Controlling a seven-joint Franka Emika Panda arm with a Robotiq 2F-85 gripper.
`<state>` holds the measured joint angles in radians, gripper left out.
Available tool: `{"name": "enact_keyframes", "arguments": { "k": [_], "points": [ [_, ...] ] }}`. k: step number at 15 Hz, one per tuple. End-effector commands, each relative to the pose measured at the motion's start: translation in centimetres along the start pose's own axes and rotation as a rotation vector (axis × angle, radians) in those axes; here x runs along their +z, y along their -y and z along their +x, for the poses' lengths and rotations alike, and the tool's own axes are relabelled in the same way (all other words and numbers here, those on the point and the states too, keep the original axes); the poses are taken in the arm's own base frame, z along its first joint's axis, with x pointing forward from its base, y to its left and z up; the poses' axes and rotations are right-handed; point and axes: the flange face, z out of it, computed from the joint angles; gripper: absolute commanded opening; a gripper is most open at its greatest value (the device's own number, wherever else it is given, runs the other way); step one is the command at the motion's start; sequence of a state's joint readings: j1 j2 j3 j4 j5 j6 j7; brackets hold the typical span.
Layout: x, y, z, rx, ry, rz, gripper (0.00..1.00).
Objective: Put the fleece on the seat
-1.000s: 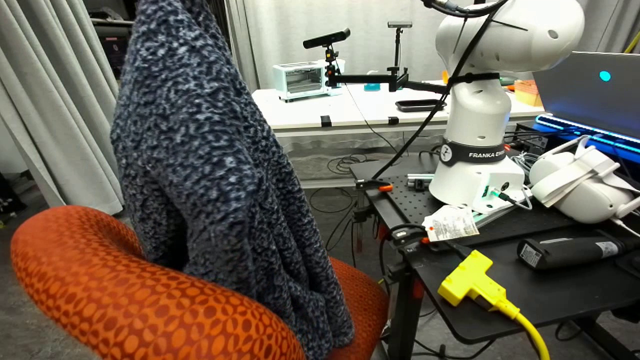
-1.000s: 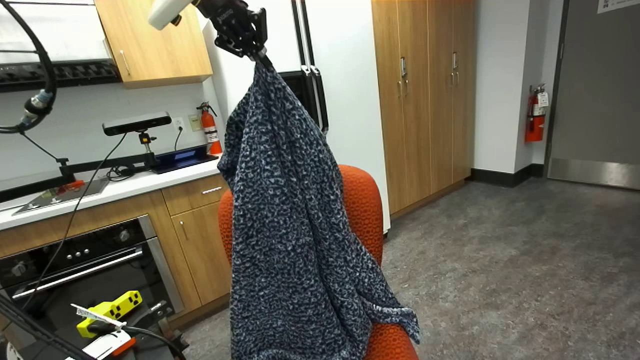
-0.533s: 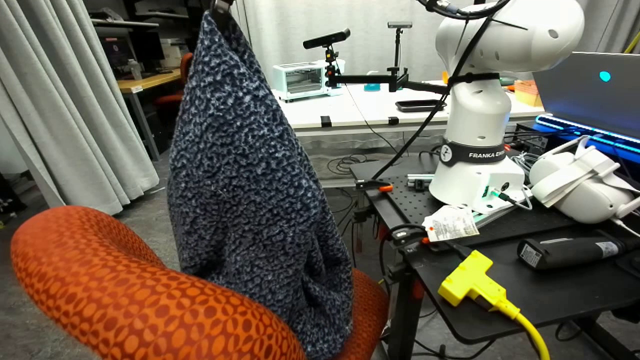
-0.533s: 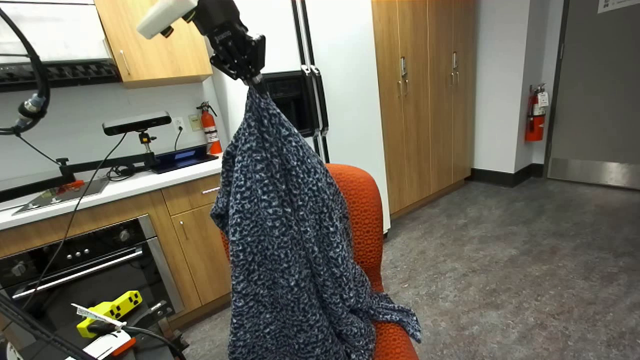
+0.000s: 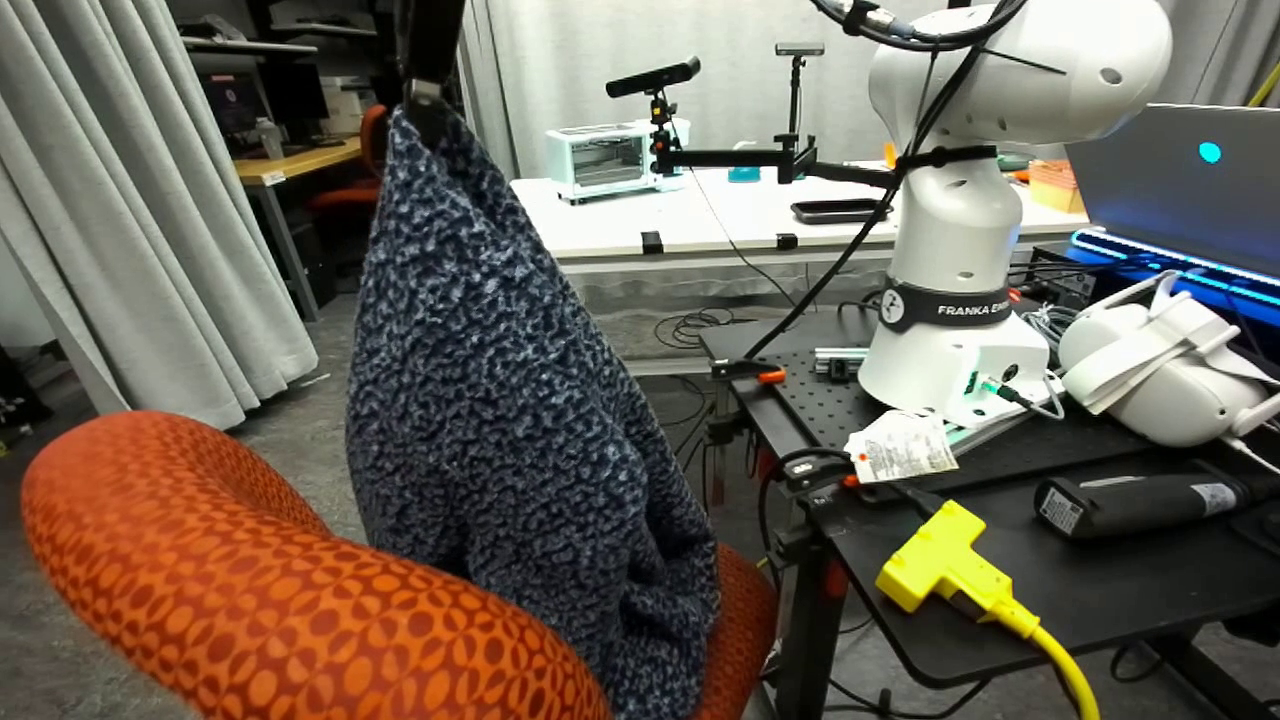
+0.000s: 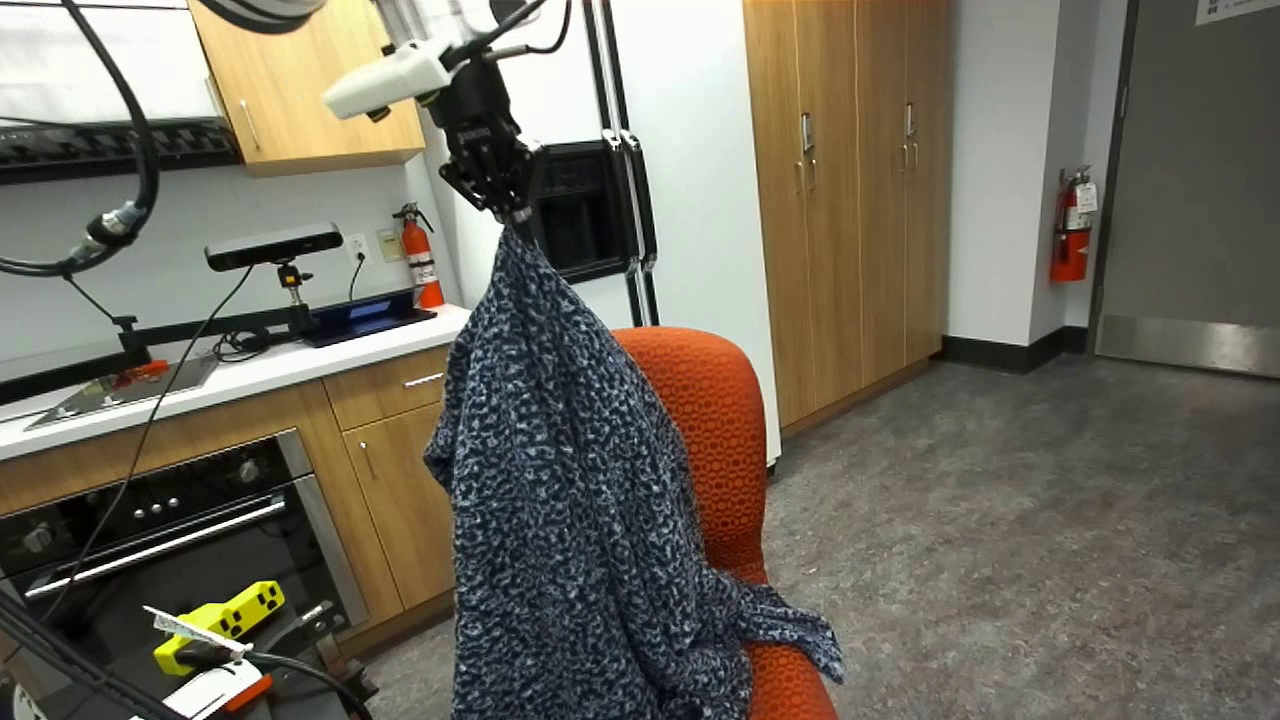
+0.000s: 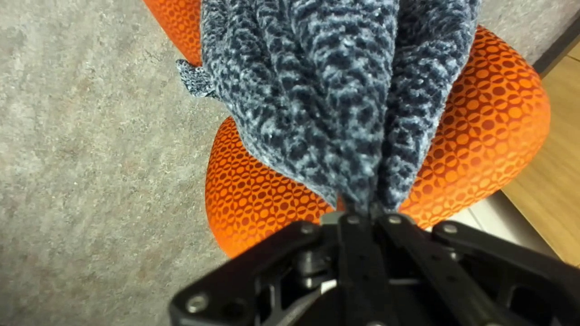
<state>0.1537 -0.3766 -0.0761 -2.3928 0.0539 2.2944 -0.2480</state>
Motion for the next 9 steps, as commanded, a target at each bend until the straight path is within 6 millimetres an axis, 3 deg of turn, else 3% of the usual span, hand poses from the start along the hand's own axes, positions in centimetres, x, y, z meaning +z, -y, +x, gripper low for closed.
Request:
{"name": "enact_keyframes", "arguments": {
  "k": [1,3,4,6,9],
  "points": [
    [2.2,-0.2,4.3,-0.020,0.059,0.005,0.01],
    [3.5,0.3,5.1,-0.026,0.099,0.004,0.01],
    [4.1,0.7,5.3,-0.028,0.118,0.002,0.28],
    [4.7,1.5,5.2,-0.044,0.151,0.003,0.36],
    [4.3,2.9,4.4,-0.066,0.161,0.000,0.58]
  ]
}}
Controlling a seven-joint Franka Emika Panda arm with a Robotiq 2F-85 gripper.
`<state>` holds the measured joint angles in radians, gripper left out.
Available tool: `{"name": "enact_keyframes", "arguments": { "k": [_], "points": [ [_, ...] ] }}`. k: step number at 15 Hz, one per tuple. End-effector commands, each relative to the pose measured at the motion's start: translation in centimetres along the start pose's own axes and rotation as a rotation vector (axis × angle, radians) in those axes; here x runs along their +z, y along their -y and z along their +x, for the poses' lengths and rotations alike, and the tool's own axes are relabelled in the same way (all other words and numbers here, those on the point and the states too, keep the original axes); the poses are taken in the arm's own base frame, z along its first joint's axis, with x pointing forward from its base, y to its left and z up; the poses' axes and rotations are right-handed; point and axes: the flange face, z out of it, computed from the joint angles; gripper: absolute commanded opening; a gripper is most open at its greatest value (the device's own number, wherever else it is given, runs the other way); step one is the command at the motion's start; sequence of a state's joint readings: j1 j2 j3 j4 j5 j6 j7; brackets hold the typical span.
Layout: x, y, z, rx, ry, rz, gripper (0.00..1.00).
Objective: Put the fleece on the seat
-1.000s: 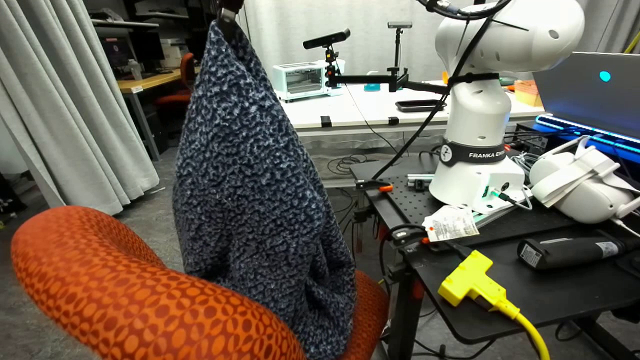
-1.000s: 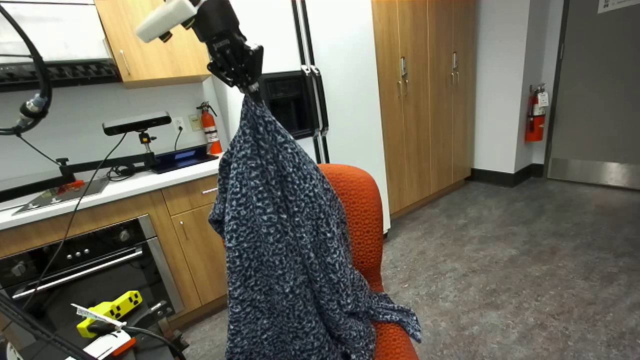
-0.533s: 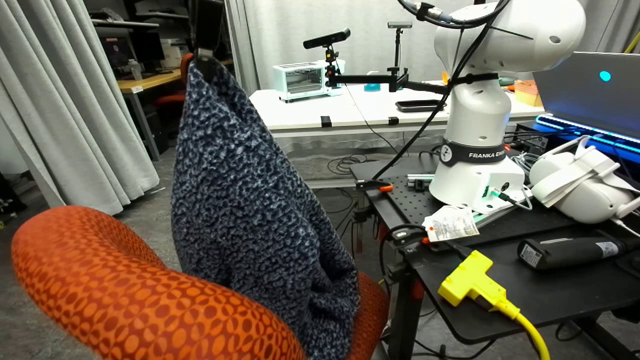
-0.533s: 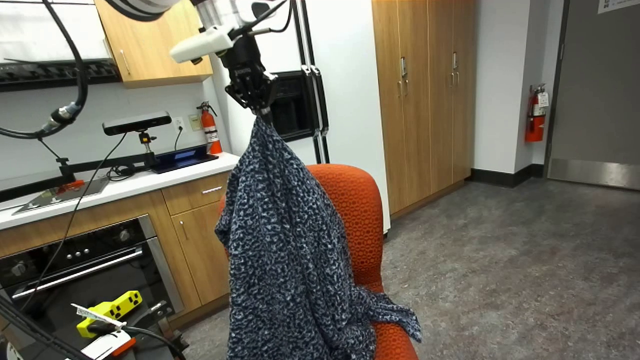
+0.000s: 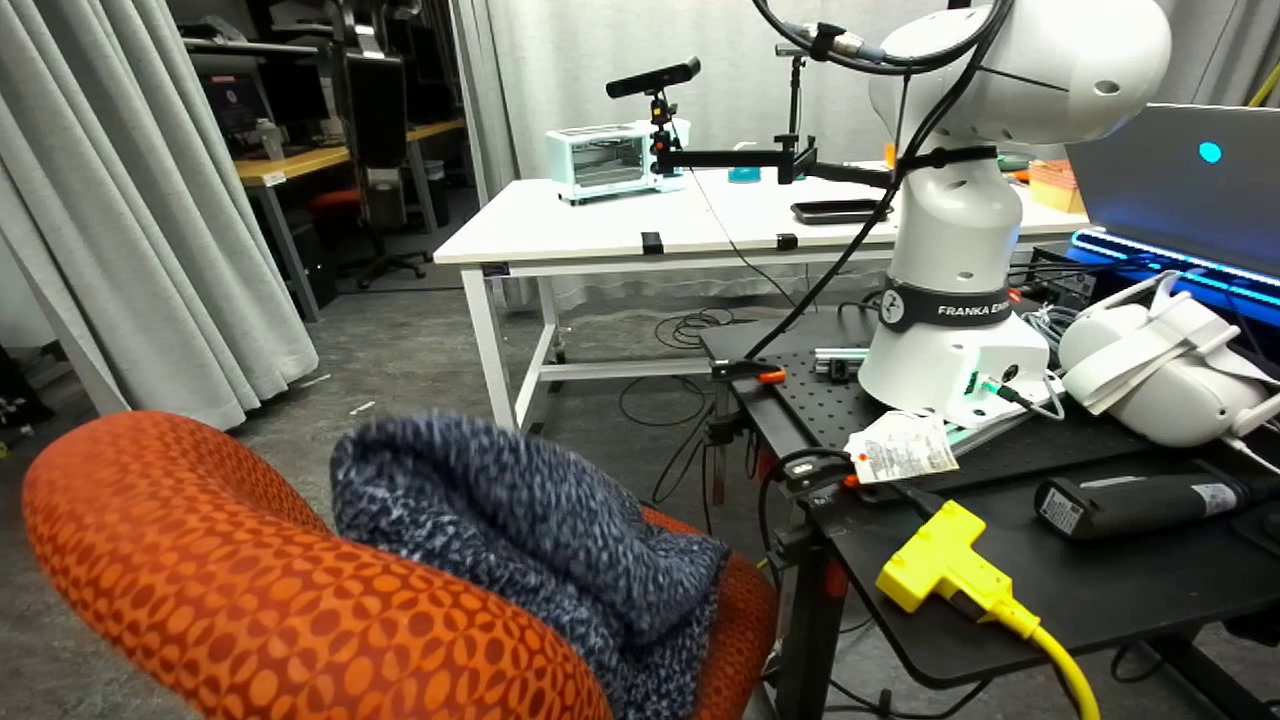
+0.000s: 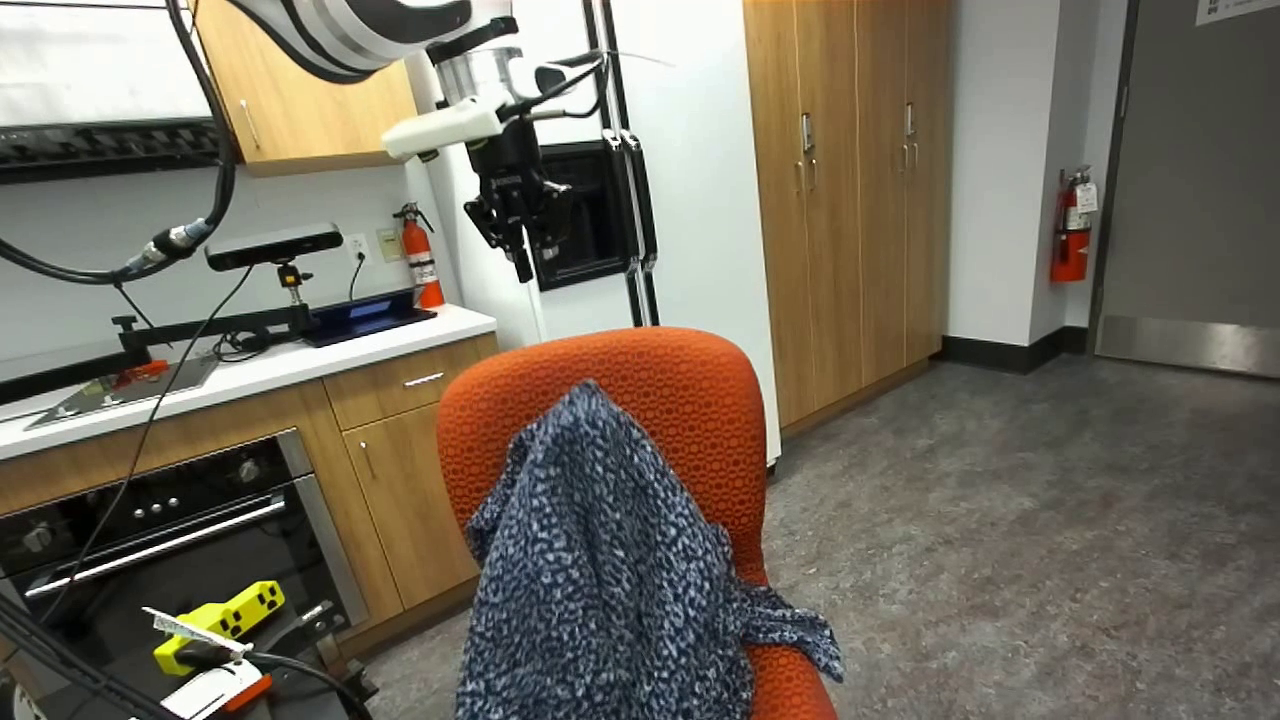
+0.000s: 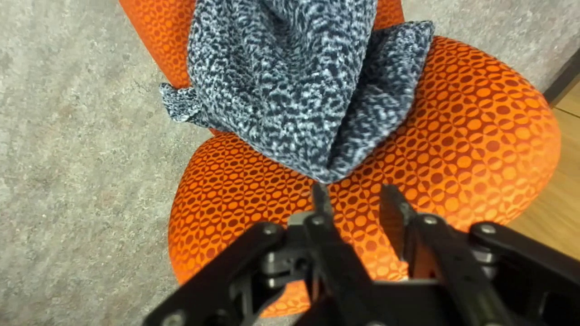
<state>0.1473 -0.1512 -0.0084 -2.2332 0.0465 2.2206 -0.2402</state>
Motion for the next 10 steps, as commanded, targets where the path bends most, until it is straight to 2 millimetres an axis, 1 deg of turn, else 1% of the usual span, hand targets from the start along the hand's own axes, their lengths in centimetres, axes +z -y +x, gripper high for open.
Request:
{"name": "enact_keyframes", "arguments": {
  "k": [1,5,6,9,10],
  "points": [
    [-1.2,0.3,-0.1,-0.014,0.011,-0.009,0.67],
    [-3.2,1.7,-0.6,-0.023,-0.074,-0.022,0.95],
    [-3.8,2.2,-0.7,-0.026,-0.106,-0.020,1.00],
    [-5.5,3.6,-0.5,-0.045,-0.206,-0.048,1.00],
    [-6.0,3.8,-0.5,-0.047,-0.230,-0.063,1.00]
  ]
}}
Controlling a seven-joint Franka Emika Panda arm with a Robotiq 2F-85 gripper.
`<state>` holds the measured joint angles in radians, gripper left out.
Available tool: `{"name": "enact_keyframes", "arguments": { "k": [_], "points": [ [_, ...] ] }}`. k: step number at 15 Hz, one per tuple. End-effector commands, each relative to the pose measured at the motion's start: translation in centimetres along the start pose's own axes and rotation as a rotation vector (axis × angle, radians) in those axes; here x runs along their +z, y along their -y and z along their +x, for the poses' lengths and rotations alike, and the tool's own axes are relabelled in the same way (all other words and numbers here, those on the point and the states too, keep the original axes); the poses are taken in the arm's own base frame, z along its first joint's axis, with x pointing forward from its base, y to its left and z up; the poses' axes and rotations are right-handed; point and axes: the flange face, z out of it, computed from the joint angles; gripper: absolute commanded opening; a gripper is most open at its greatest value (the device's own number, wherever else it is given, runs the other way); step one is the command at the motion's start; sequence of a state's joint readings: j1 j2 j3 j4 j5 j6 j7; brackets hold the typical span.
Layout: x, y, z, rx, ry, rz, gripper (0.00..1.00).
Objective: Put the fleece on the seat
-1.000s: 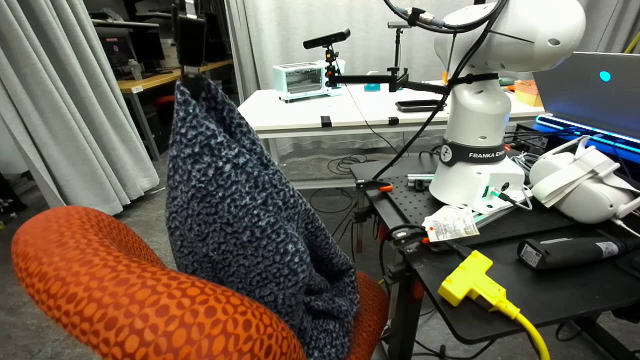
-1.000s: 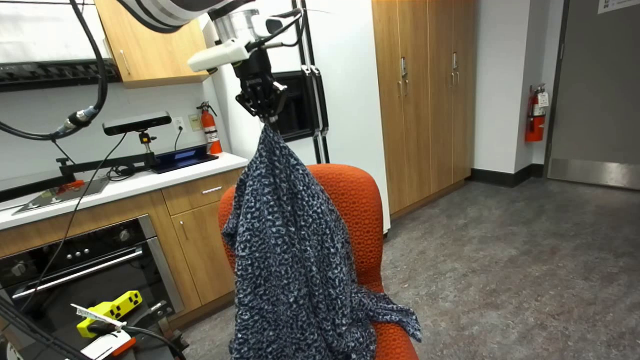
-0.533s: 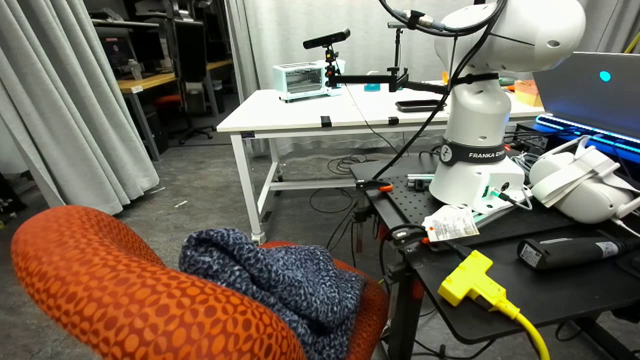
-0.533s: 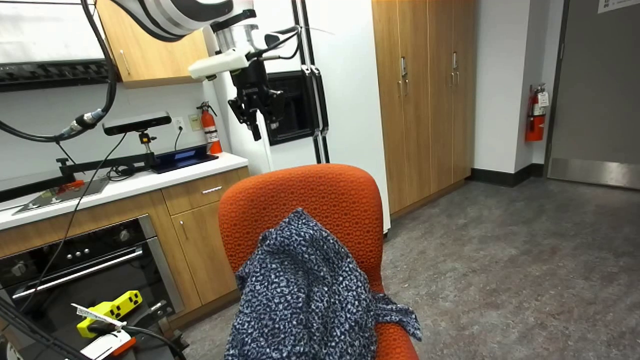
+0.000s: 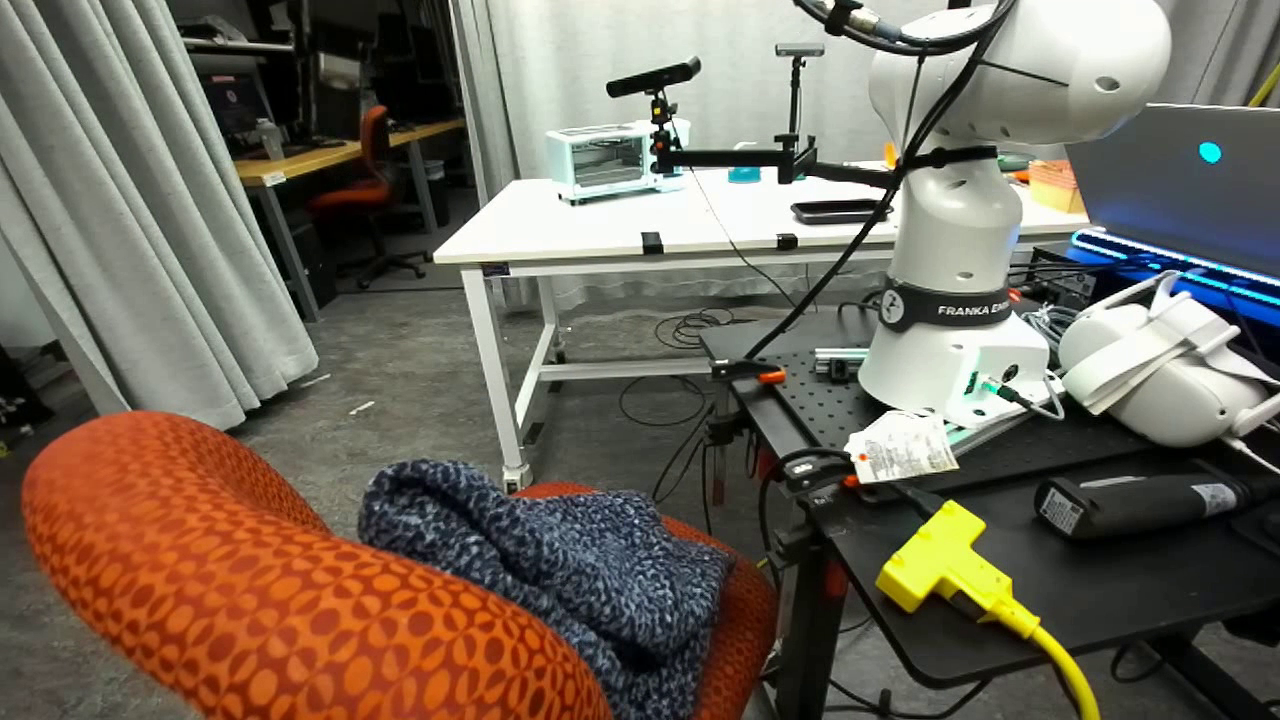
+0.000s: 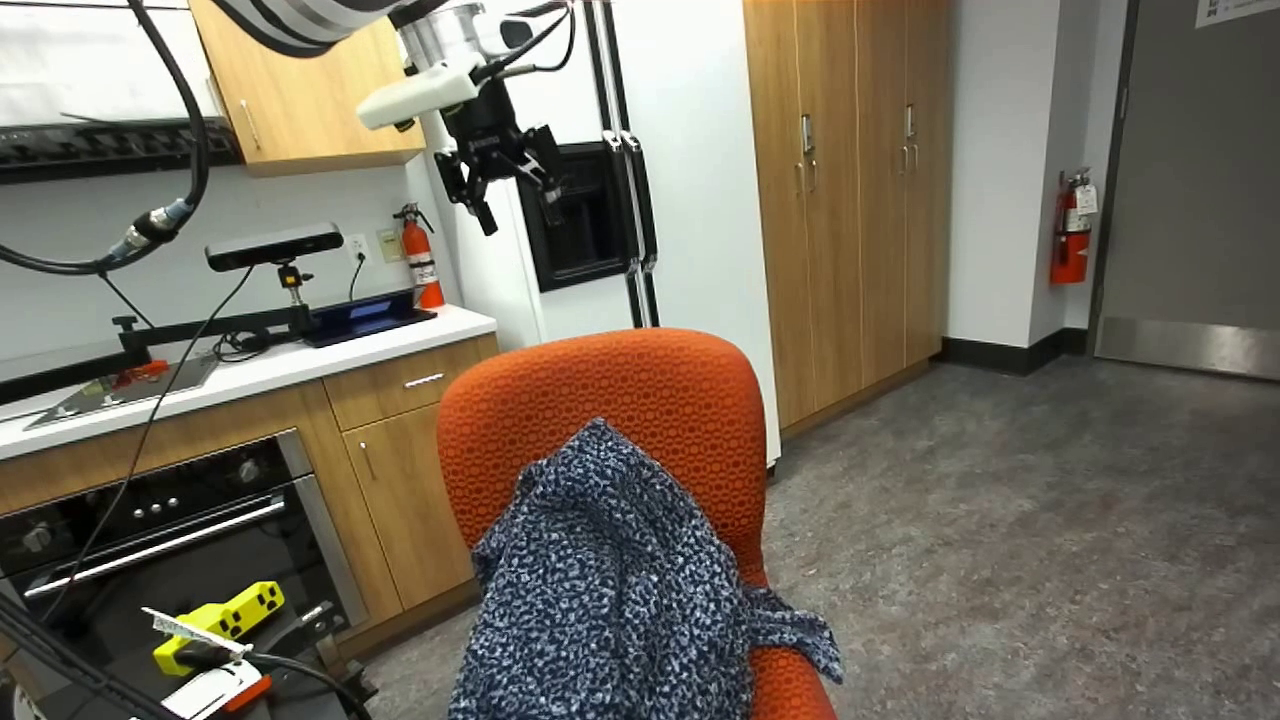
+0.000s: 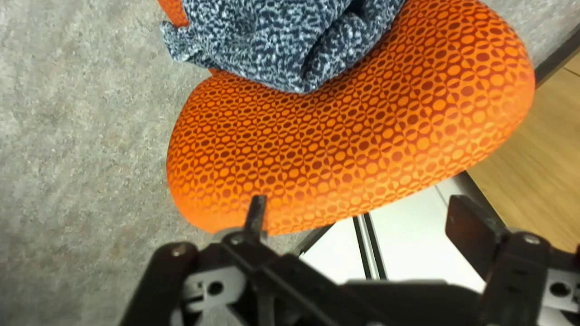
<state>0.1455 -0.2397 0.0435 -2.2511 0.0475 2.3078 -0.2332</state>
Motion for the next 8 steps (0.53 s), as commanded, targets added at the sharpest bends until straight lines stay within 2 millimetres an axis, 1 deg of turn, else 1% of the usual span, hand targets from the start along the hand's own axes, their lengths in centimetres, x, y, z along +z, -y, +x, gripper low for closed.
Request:
{"name": "enact_keyframes", "arguments": {
  "k": [1,2,3,8],
  "points": [
    [-1.9,1.3,-0.5,-0.012,-0.094,-0.039,1.00],
    [-1.0,0.8,0.2,-0.011,-0.051,-0.014,1.00],
    [-1.2,1.0,0.2,-0.013,-0.057,-0.015,1.00],
    [-0.7,0.9,0.1,-0.012,-0.048,-0.013,1.00]
  ]
}}
